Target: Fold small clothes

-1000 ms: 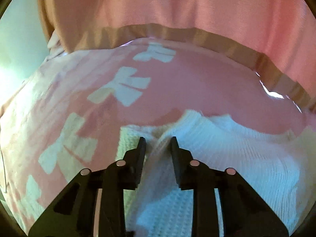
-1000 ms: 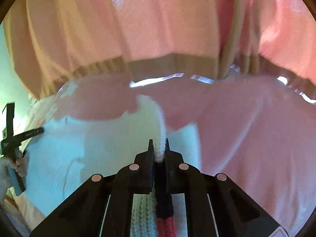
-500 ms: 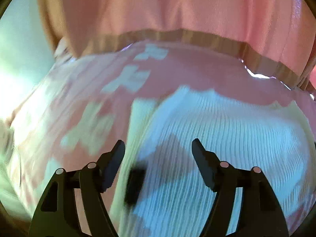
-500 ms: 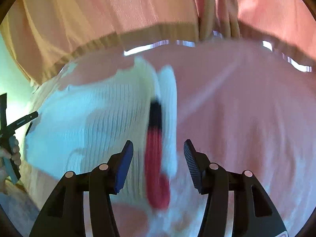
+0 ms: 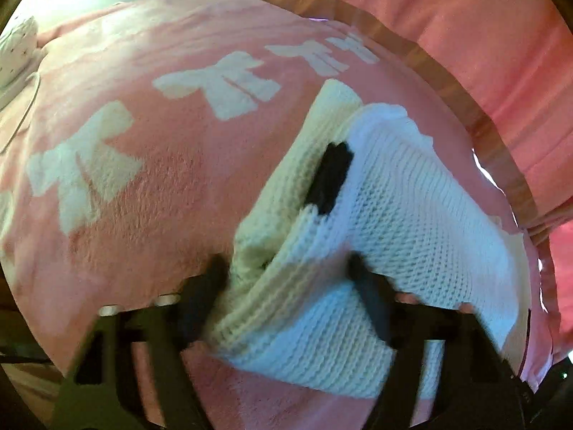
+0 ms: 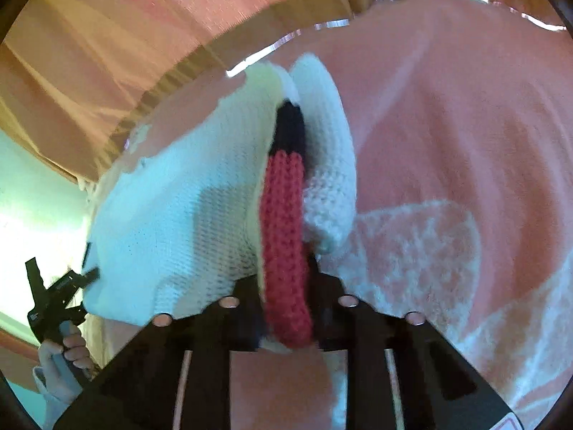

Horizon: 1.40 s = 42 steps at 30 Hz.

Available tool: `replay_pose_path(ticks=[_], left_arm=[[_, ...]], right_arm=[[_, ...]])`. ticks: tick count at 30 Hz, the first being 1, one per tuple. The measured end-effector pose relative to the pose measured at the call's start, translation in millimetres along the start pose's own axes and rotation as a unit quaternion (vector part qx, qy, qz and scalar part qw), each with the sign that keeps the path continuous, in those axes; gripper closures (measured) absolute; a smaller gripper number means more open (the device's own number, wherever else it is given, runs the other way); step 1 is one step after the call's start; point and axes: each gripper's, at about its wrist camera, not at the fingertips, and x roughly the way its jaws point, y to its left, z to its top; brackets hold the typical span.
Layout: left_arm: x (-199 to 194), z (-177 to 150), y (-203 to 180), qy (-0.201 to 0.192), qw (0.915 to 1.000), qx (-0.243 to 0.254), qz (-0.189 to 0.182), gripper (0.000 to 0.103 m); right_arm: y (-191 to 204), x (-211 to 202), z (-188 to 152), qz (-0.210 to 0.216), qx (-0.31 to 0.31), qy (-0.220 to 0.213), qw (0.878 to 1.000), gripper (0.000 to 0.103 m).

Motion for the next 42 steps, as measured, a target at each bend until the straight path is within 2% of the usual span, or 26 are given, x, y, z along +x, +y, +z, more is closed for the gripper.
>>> replay_pose_path(ticks=[3, 6, 8, 9, 10, 11, 13, 15, 16, 18, 22, 24, 26, 27, 28, 30, 32, 33, 34, 35, 36, 38, 39, 42], left_arm=[[-18, 8, 6, 0.01, 0.9995, 0.002, -0.031, 0.078], [-42, 4, 10, 0.004, 0.9989, 0.034, -0.03, 0.085], [-43, -4, 15, 0.007, 0.9987, 0.051, -0.007, 0.087], [-35, -8, 19, 0.023, 0.9985, 0.049, -0.002, 0.087], [-23, -16, 22, 0.05, 0.9978, 0.044, 0.004, 0.087], [-17, -19, 22, 0.055, 0.9975, 0.043, 0.011, 0.084], [-30, -19, 12, 0.028, 0.9973, 0.064, 0.023, 0.084], [-55, -16, 1, -0.007, 0.9964, 0.083, 0.013, 0.081], [-65, -14, -4, -0.026, 0.9955, 0.09, 0.012, 0.078], [-83, -5, -21, -0.062, 0.9913, 0.116, 0.01, 0.061], [-72, 19, -69, -0.088, 0.9796, 0.179, 0.023, 0.053], [-52, 29, -92, -0.086, 0.9742, 0.206, 0.033, 0.05], [-23, 38, -108, -0.072, 0.9719, 0.221, 0.038, 0.05], [-10, 40, -114, -0.065, 0.9713, 0.226, 0.036, 0.05], [9, 42, -120, -0.059, 0.9691, 0.237, 0.038, 0.052], [31, 39, -126, -0.052, 0.9638, 0.259, 0.038, 0.057], [52, 36, -129, -0.047, 0.9594, 0.272, 0.058, 0.057], [57, 35, -128, -0.047, 0.9584, 0.274, 0.066, 0.057], [62, 37, -129, -0.055, 0.9565, 0.277, 0.075, 0.056], [64, 38, -130, -0.06, 0.9546, 0.28, 0.081, 0.056], [66, 40, -131, -0.064, 0.9531, 0.282, 0.088, 0.055], [70, 45, -129, -0.058, 0.9567, 0.271, 0.088, 0.055], [70, 46, -129, -0.058, 0.9581, 0.267, 0.087, 0.054], [70, 47, -130, -0.056, 0.9596, 0.261, 0.088, 0.054]], right_arm=[[15, -39, -2, -0.025, -0.049, -0.042, 0.998, 0.091], [11, -73, -15, -0.05, -0.064, -0.055, 0.995, 0.091], [0, -71, -30, -0.09, -0.068, -0.039, 0.993, 0.091], [-9, -61, -36, -0.097, -0.055, -0.013, 0.994, 0.09], [-20, -40, -41, -0.094, -0.038, 0.037, 0.994, 0.087], [-24, -28, -44, -0.098, -0.034, 0.056, 0.993, 0.087], [-15, -37, -38, -0.127, -0.056, 0.033, 0.99, 0.076], [-7, -55, -34, -0.154, -0.069, -0.001, 0.986, 0.065], [-2, -68, -31, -0.161, -0.074, -0.026, 0.984, 0.064], [11, -81, -20, -0.152, -0.09, -0.059, 0.983, 0.062], [37, -61, 18, -0.119, -0.125, -0.059, 0.983, 0.062], [46, -41, 38, -0.124, -0.157, -0.056, 0.978, 0.062], [53, -22, 47, -0.127, -0.168, -0.045, 0.976, 0.069], [52, -13, 54, -0.118, -0.169, -0.039, 0.978, 0.09], [51, 0, 60, -0.109, -0.167, -0.031, 0.979, 0.102], [51, 19, 69, -0.098, -0.168, -0.016, 0.981, 0.103], [54, 39, 75, -0.102, -0.188, -0.009, 0.977, 0.103], [53, 48, 78, -0.12, -0.199, -0.006, 0.973, 0.103], [46, 59, 82, -0.166, -0.205, -0.01, 0.964, 0.103], [36, 63, 85, -0.187, -0.199, -0.015, 0.962, 0.103], [25, 61, 91, -0.172, -0.173, -0.023, 0.969, 0.103], [24, 54, 95, -0.16, -0.147, -0.024, 0.976, 0.103], [36, 47, 92, -0.158, -0.158, -0.034, 0.974, 0.103], [64, 41, 81, -0.114, -0.206, -0.035, 0.971, 0.103]])
